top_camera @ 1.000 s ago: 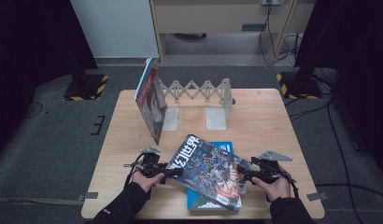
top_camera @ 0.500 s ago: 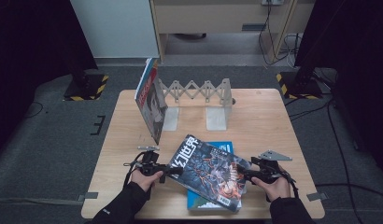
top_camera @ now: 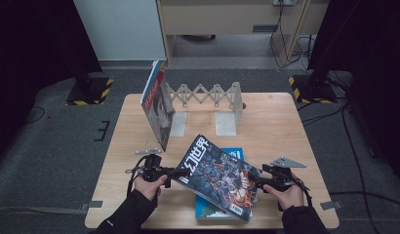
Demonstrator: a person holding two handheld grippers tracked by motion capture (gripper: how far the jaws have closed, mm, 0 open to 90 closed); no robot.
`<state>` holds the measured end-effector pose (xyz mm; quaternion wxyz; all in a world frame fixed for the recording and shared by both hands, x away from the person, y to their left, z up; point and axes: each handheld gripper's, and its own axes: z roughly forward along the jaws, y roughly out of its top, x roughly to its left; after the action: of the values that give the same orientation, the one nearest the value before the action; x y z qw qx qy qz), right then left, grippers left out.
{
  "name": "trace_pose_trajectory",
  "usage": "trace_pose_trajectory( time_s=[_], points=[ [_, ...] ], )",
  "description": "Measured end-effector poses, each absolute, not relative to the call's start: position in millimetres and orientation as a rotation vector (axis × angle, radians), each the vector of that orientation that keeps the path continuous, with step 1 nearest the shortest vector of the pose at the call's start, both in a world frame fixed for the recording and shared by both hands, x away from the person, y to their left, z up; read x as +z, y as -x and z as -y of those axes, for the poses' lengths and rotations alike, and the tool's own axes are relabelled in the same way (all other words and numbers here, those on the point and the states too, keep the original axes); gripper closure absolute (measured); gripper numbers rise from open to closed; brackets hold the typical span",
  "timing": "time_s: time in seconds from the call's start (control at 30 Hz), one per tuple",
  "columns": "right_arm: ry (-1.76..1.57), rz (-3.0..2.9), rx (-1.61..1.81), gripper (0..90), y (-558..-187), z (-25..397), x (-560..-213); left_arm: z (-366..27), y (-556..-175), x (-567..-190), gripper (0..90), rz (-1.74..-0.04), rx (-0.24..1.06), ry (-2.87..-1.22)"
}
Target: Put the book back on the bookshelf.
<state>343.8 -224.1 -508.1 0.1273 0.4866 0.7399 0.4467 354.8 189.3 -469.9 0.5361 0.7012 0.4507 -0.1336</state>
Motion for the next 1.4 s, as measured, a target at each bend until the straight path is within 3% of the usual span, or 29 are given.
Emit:
trace_pose_trajectory(
  time_s=[0.5, 1.4],
  points=[
    [-1.423, -2.084, 1.326, 24.4, -346.5, 232.6, -503.7, -189.4, -358.9, -432.1, 81.5, -1.058, -0.253, -1.595],
    [-1.483, -2.072, 1.011, 20.7, -361.0, 269.7, -519.4, -199.5, -376.3, -367.3, 82.0, -1.039, -0.029, -1.512]
  ],
)
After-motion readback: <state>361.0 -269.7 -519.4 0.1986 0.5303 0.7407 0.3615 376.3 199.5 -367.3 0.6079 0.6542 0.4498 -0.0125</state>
